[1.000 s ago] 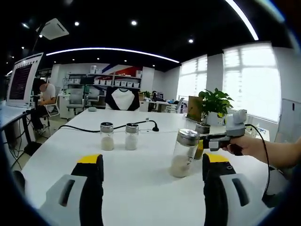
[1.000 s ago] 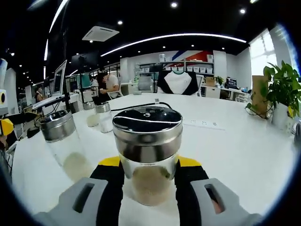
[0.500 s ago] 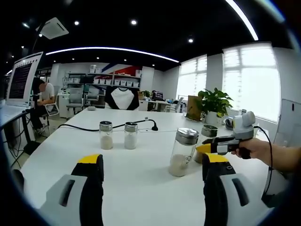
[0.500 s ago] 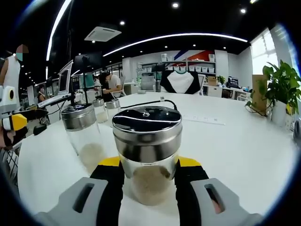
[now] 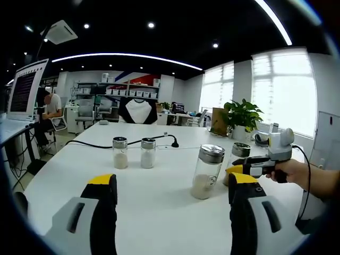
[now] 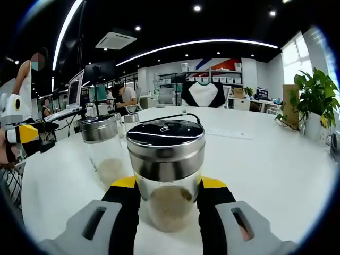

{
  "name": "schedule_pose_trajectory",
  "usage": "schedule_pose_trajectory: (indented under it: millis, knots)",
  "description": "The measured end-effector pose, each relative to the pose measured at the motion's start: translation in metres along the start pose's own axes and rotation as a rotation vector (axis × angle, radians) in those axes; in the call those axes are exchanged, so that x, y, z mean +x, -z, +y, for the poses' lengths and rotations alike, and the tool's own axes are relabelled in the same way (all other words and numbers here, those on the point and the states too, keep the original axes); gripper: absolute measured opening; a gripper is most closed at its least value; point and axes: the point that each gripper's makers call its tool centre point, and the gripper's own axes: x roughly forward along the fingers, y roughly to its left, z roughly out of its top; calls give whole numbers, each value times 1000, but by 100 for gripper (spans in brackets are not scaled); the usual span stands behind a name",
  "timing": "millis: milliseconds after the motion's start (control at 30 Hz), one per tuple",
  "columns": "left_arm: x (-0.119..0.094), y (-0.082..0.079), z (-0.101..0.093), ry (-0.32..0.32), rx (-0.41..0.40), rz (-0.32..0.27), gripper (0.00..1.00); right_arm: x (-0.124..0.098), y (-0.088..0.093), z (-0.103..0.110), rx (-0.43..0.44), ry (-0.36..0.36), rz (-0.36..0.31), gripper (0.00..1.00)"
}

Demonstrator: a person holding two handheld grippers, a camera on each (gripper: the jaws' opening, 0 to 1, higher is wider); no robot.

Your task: Rotate the seasoning bottle until the label or dispensing opening points toward the visible target arrow and the bottle remains upright within the marked orientation range

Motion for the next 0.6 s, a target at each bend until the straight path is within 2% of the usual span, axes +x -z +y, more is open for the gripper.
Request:
schedule_pose_trajectory:
  millis: [600]
  knots:
    - [1, 0, 3, -7, -2, 2, 91, 0, -1, -2, 2, 1, -4, 41]
